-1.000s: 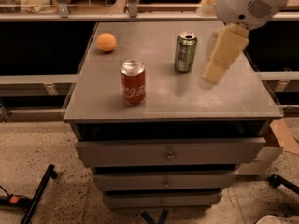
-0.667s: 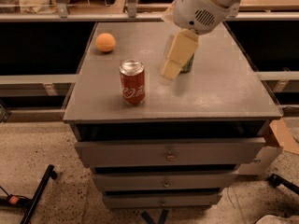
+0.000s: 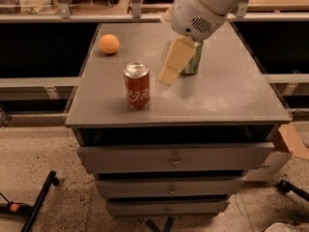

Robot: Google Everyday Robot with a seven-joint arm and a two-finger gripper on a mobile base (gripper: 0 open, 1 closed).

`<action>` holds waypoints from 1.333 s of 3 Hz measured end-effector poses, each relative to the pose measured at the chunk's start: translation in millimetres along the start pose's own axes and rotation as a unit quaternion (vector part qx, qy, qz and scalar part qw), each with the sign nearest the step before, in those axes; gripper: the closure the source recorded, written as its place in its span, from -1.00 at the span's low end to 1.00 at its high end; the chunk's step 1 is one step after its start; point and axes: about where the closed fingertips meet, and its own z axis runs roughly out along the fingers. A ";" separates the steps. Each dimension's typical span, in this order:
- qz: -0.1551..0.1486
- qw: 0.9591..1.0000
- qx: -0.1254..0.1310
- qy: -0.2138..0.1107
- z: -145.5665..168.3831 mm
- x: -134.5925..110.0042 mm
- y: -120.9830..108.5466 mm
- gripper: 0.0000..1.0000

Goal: Move coke can near orange

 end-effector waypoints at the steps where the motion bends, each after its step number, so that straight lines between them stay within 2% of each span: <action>1: -0.004 1.000 0.015 -0.025 15.7 -6.8 -7.2 -1.00; 2: -0.012 0.999 0.017 -0.039 31.4 -12.0 -11.0 -1.00; 4: 0.001 0.997 0.001 -0.075 67.4 -9.1 -17.6 -1.00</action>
Offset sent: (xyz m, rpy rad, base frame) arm 0.0308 0.0376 -0.0309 0.1013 -0.0606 0.0434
